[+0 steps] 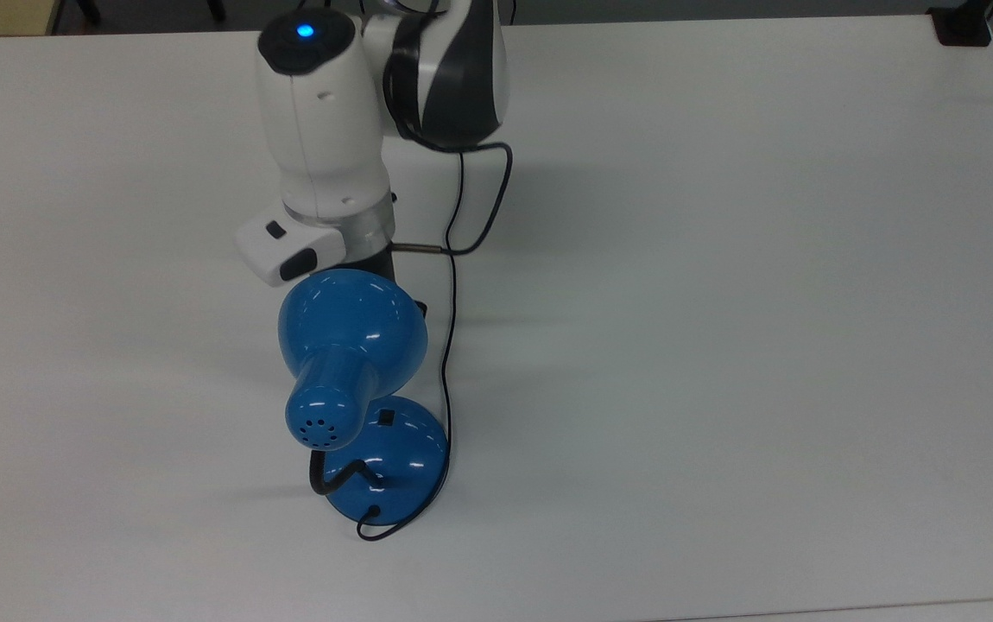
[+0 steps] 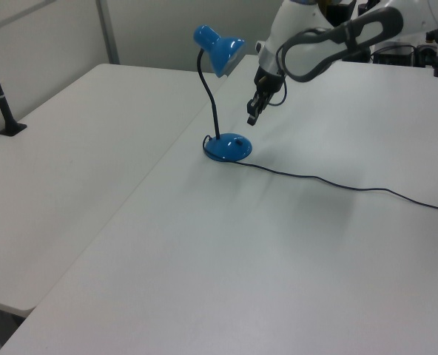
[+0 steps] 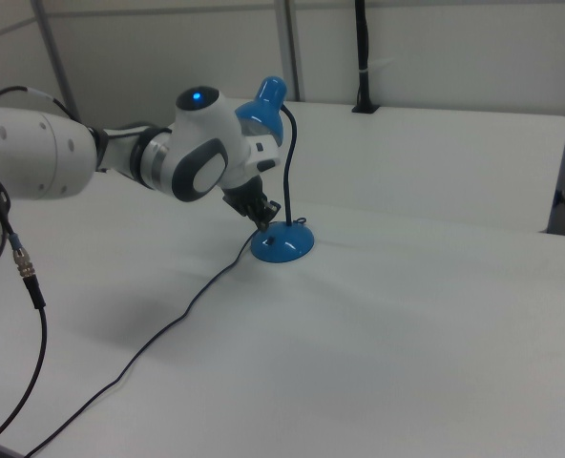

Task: Turn on the lamp
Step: 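Lower the gripper onto the switch on the lamp base, then press down on the base switch with the gripper fingertips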

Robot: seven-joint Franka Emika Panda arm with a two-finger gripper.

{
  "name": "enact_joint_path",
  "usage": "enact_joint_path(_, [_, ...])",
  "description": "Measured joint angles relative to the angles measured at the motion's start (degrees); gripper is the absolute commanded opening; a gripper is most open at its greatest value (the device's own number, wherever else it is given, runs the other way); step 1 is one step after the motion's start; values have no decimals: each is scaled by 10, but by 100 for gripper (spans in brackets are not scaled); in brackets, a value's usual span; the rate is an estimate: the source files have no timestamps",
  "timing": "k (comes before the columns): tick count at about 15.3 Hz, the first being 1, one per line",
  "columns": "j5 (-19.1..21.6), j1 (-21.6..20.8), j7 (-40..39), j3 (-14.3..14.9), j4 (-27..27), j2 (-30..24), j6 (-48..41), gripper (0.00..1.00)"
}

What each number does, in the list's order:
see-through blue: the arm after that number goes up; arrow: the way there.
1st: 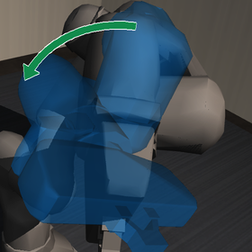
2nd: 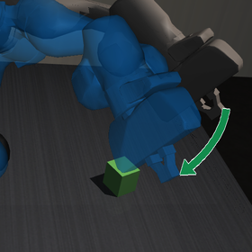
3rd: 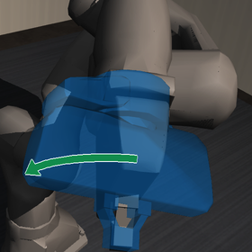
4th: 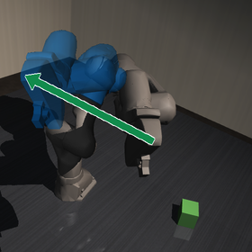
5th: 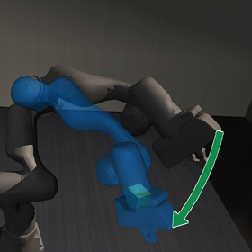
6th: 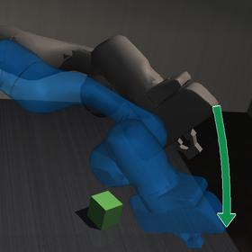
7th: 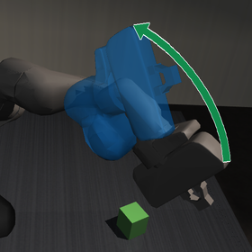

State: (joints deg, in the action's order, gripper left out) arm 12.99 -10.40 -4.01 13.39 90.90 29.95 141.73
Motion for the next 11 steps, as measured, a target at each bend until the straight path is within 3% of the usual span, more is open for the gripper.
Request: enact_joint_path(11, [0,-15,46,0,-31,76,90,0])
